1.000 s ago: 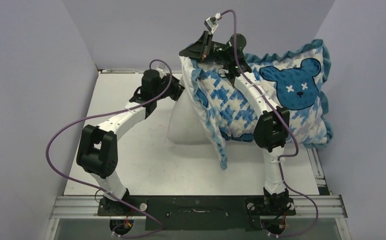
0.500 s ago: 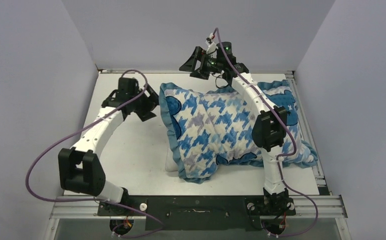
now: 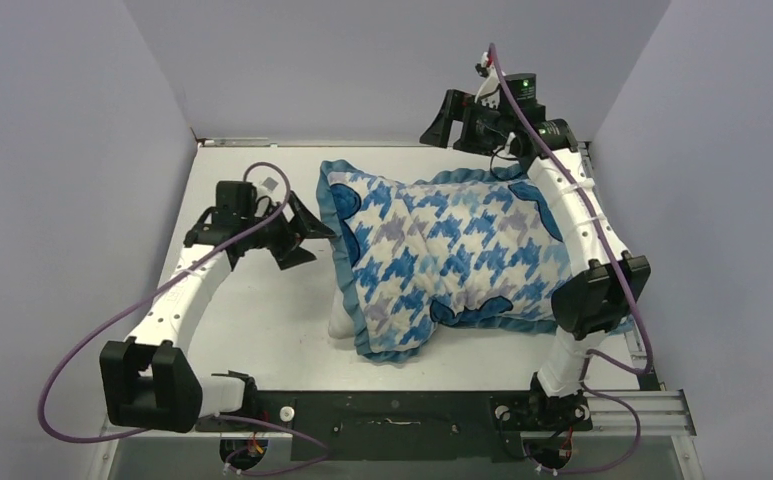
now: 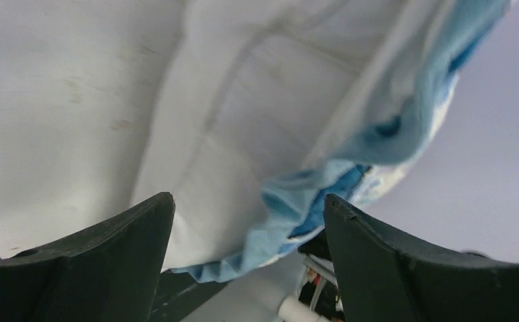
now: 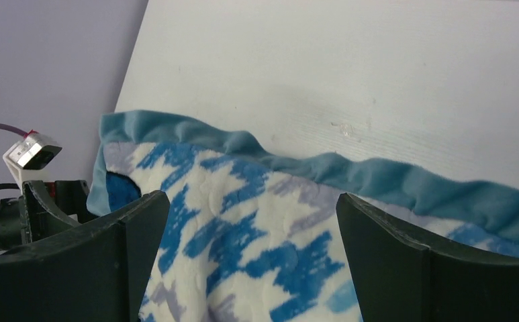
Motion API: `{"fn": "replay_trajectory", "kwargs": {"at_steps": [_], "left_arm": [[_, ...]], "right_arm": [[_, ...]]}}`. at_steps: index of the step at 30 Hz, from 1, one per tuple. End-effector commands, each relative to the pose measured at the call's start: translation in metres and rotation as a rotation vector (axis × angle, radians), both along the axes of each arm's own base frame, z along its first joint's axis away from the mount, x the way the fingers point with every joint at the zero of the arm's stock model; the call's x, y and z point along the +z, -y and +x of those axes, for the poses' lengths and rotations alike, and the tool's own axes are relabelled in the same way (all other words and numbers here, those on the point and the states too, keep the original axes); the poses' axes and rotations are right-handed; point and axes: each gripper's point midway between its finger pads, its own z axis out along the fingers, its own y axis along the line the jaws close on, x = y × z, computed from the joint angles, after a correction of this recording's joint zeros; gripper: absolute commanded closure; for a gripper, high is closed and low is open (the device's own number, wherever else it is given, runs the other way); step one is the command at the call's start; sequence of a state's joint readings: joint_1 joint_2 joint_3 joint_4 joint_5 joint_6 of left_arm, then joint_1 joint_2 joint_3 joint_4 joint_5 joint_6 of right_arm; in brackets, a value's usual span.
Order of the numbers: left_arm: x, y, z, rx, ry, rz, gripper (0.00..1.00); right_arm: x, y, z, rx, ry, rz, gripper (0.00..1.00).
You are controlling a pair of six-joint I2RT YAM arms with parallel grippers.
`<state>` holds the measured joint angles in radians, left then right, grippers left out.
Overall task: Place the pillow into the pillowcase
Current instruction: Stuff the pillow into the pillowcase.
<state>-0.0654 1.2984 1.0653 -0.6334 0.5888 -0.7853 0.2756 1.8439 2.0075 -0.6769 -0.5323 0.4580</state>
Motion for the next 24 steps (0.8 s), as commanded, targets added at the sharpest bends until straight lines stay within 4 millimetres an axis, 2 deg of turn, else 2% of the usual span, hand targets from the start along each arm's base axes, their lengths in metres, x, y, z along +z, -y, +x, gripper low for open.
{"fn": "replay_trajectory", "kwargs": {"at_steps": [1, 4, 7, 8, 10, 11, 12, 15, 17, 19, 21, 24], "left_arm": [[0.062, 0.065, -0.021, -0.178, 0.177, -0.243, 0.21], [0.052, 0.078, -0.032, -0.166, 0.164, -0.247, 0.22], [0.025, 0.086, -0.033, -0.147, 0.123, -0.232, 0.27], [0.021, 0.088, -0.030, -0.143, 0.123, -0.230, 0.36], [0.025, 0.087, -0.022, -0.138, 0.140, -0.199, 0.67], [0.027, 0.084, -0.018, -0.135, 0.151, -0.155, 0.85], [0.031, 0.079, -0.014, -0.128, 0.172, -0.109, 0.98], [0.041, 0.058, -0.001, -0.068, 0.224, -0.008, 1.00], [0.047, 0.040, 0.007, -0.015, 0.242, -0.003, 1.00], [0.047, 0.014, 0.011, 0.048, 0.243, 0.035, 1.00], [0.047, -0.020, 0.017, 0.123, 0.248, 0.129, 1.00], [0.047, -0.056, 0.028, 0.163, 0.250, 0.272, 1.00]], "right_arm": [[-0.019, 0.021, -0.039, 0.004, -0.066, -0.133, 0.07], [-0.034, 0.027, -0.055, 0.004, -0.113, -0.151, 0.07], [-0.051, 0.028, -0.065, 0.011, -0.151, -0.152, 0.07], [-0.056, 0.027, -0.067, 0.015, -0.164, -0.153, 0.07], [-0.067, 0.027, -0.070, 0.025, -0.191, -0.160, 0.07], [-0.072, 0.028, -0.072, 0.030, -0.201, -0.171, 0.07], [-0.077, 0.029, -0.073, 0.031, -0.212, -0.179, 0.07], [-0.088, 0.031, -0.078, 0.035, -0.232, -0.196, 0.07], [-0.093, 0.033, -0.081, 0.029, -0.241, -0.198, 0.07], [-0.094, 0.035, -0.083, 0.026, -0.243, -0.211, 0.07], [-0.095, 0.037, -0.084, 0.019, -0.238, -0.231, 0.07], [-0.102, 0.038, -0.088, 0.028, -0.244, -0.267, 0.07]]}}
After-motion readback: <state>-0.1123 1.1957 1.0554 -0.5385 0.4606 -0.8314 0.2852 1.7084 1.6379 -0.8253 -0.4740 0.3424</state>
